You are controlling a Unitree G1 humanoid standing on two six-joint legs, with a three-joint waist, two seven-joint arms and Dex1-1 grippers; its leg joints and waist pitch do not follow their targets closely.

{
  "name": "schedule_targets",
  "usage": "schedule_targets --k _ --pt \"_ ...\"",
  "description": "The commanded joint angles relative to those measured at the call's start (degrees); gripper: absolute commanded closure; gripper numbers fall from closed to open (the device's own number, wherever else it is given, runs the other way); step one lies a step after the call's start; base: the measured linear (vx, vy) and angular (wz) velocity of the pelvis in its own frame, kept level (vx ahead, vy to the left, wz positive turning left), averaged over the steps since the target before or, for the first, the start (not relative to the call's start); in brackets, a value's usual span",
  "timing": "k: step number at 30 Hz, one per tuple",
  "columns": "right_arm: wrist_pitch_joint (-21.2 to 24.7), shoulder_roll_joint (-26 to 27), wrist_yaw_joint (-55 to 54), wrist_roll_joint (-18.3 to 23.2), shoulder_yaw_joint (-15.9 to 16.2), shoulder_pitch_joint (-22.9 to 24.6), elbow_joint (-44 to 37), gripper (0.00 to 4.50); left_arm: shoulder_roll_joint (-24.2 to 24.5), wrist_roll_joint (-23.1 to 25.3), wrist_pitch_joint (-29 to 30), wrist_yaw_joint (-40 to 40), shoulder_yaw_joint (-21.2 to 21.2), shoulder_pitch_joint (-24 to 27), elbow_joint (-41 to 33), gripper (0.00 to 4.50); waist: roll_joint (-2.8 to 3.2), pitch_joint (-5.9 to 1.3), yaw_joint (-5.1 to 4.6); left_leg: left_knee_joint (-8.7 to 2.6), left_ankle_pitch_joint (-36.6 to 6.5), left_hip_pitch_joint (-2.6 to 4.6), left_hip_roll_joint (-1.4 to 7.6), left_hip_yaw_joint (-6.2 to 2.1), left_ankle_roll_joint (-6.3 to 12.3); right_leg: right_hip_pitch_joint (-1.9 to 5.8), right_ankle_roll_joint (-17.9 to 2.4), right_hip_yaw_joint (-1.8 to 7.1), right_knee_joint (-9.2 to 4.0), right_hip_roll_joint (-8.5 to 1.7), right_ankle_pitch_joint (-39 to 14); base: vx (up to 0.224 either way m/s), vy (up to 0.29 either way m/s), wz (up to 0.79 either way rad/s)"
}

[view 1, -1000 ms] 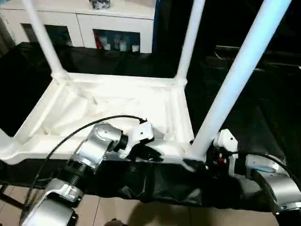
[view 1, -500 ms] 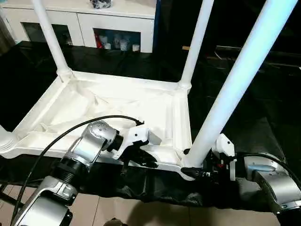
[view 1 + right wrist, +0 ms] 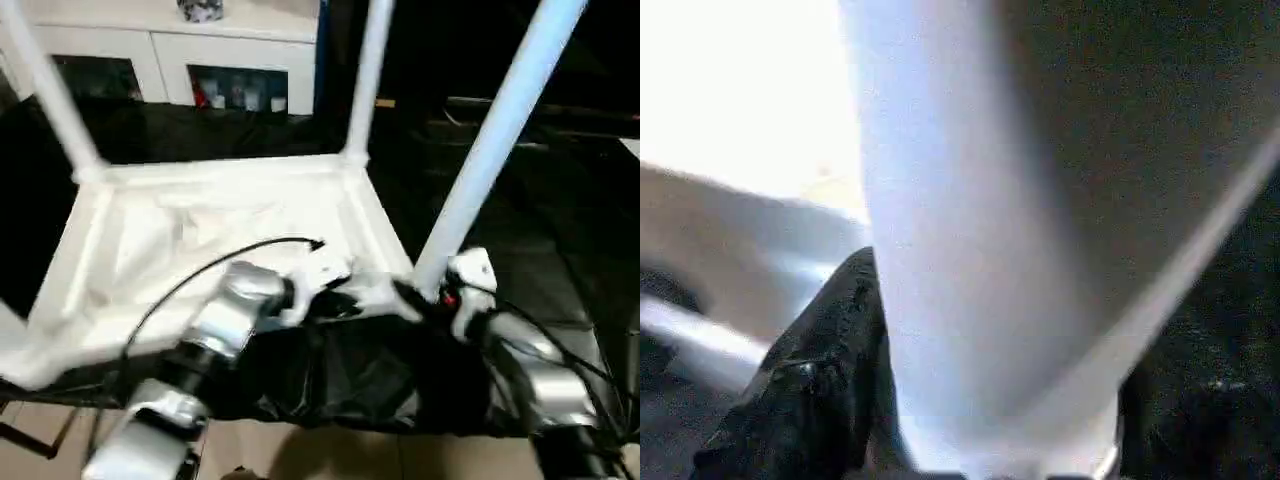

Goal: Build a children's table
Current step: Rotate leg to tighten

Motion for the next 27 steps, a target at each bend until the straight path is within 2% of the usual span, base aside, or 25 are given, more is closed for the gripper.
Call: schedule_targets --k 1,2,3,4,5,6,7,8,10,12,13,14,16,18,21,25,27 --pt "-0.4 5.83 -1.29 -0.64 6.27 -0.82 1.6 1.78 -6.09 -1.68 -0.96 3.31 -2.84 -0.18 0.4 4.5 -0.75 -2.66 0.08 -3.92 -10.32 0.98 3.31 -1.67 1.79 1.24 -12.33 2.15 -4.55 -3.72 -6.09 0.0 0.0 0.0" --pt "-0.4 5.83 -1.29 -0.64 6.27 -0.82 1.6 1.78 -6.09 -1.68 -0.96 3.31 -2.84 -0.18 0.4 4.5 -0.69 -2.67 0.06 -3.93 -10.44 1.01 3.34 -1.67 1.77 1.15 -12.19 2.18 -4.59 -3.76 -6.35 0.0 0.0 0.0" --pt "-1.04 6.82 -3.24 -1.0 5.8 -1.31 2.28 1.46 -6.42 -1.48 -0.95 3.57 -3.14 0.0 0.14 4.5 -0.57 -2.63 0.03 -4.03 -11.03 1.02 3.4 -1.7 1.63 1.1 -11.86 2.19 -4.7 -3.78 -7.15 0.0 0.0 0.0" --pt "-1.44 7.61 -3.27 -0.4 5.44 -1.43 2.09 1.46 -6.66 -1.56 -0.93 3.08 -3.46 0.38 -0.6 4.5 -0.22 -2.56 -0.09 -4.19 -11.99 1.07 3.45 -1.78 1.32 1.04 -11.63 2.17 -4.82 -3.68 -7.73 0.0 0.0 0.0" --pt "-1.4 7.78 -3.14 -0.13 5.3 -1.42 1.94 1.46 -6.7 -1.63 -0.85 2.92 -3.5 0.49 -0.84 4.5 -0.27 -2.54 -0.11 -4.25 -12.37 1.07 3.47 -1.81 1.17 1.04 -11.51 2.15 -4.84 -3.63 -7.88 0.0 0.0 0.0" --pt "-1.05 8.43 -2.0 1.34 4.71 -1.22 0.89 1.27 -6.83 -2.02 -0.36 1.91 -3.7 1.11 -2.16 4.5 -0.28 -2.58 -0.19 -4.34 -12.92 1.02 3.51 -1.87 1.09 1.14 -11.43 2.16 -4.74 -3.6 -7.63 0.0 0.0 0.0" --pt "-0.45 7.66 0.13 1.96 5.05 -0.73 -0.3 1.08 -6.3 -2.23 -0.79 0.65 -3.99 1.46 -2.73 4.5 -0.25 -2.59 -0.21 -4.36 -13.02 1.05 3.51 -1.88 1.18 1.1 -11.43 2.16 -4.76 -3.58 -7.21 0.0 0.0 0.0" --pt "0.03 6.71 1.5 1.9 5.5 -0.4 -1.03 1.08 -5.71 -2.25 -1.32 -0.36 -4.31 1.62 -3.04 4.5 -0.26 -2.62 -0.21 -4.33 -12.93 1.03 3.53 -1.87 1.32 1.16 -11.45 2.18 -4.74 -3.58 -6.69 0.0 0.0 0.0" --pt "0.66 5.23 3.31 1.43 6.3 0.06 -1.99 0.86 -4.72 -2.25 -2.29 -1.8 -4.93 1.85 -3.47 4.5 -0.21 -2.77 -0.18 -4.1 -10.96 0.91 3.47 -1.8 2.32 1.35 -11.72 2.17 -4.37 -3.48 -2.68 0.0 0.0 0.0" --pt "0.67 3.13 6.32 1.57 7.05 0.62 -3.2 0.86 -3.65 -2.43 -2.52 -3.19 -5.21 1.79 -3.52 4.5 -0.26 -2.86 -0.09 -3.8 -8.9 0.82 3.34 -1.7 3.41 1.54 -12.16 2.12 -4.15 -3.46 0.18 0.0 0.0 0.0" --pt "0.66 0.35 10.73 2.43 7.83 1.37 -4.89 0.86 -2.14 -2.96 -3.63 -6.04 -5.56 1.84 -3.77 4.5 -0.33 -2.77 -0.05 -3.71 -8.25 0.72 3.31 -1.63 4.16 1.56 -12.45 2.15 -4.13 -3.5 1.24 0.0 0.0 0.0" --pt "0.64 -0.66 12.38 2.83 8.09 1.64 -5.49 0.86 -1.59 -3.1 -4.01 -7.01 -5.64 1.84 -3.85 4.5 -0.37 -2.86 0.13 -3.63 -8.01 0.74 3.31 -1.68 4.46 1.77 -12.49 2.05 -4.05 -3.52 1.46 0.0 0.0 0.0" --pt "0.69 -2.75 15.94 3.89 8.58 2.18 -6.74 0.86 -0.4 -3.53 -5.14 -9.34 -5.8 1.85 -4.0 4.5 -0.34 -2.69 0.18 -3.66 -8.83 0.73 3.35 -1.6 5.1 1.58 -12.92 2.03 -4.26 -3.58 0.06 0.0 0.0 0.0" --pt "0.61 -7.11 23.88 5.91 9.51 3.21 -8.95 0.86 1.69 -4.49 -6.21 -13.84 -5.75 1.43 -4.03 4.5 -0.37 -2.63 0.3 -3.72 -9.83 0.79 3.48 -1.61 4.96 1.64 -13.01 2.05 -4.4 -3.63 -1.74 0.0 0.0 0.0" --pt "0.37 -9.96 29.26 6.49 10.15 3.92 -10.41 0.86 3.13 -4.89 -6.93 -16.51 -5.49 0.83 -3.65 4.5 -0.25 -2.54 0.3 -3.93 -11.03 0.81 3.68 -1.72 4.5 1.51 -13.17 2.03 -4.47 -3.65 -4.02 0.0 0.0 0.0" --pt "-0.05 -13.72 35.61 7.14 10.8 4.18 -11.3 0.86 5.36 -5.15 -8.06 -20.68 -5.4 -0.74 -2.02 4.5 -0.42 -2.53 0.38 -3.81 -10.71 0.91 3.65 -1.64 4.68 1.44 -14.25 2.03 -4.44 -3.7 -3.43 0.0 0.0 0.0" --pt "0.33 -15.16 37.78 7.79 11.32 4.18 -11.74 1.11 6.34 -5.38 -8.79 -22.37 -5.49 -1.31 -1.36 4.5 -0.33 -2.56 0.6 -3.74 -10.32 0.97 3.71 -1.55 4.89 1.44 -14.31 2.04 -4.3 -3.64 -3.16 0.0 0.0 0.0"
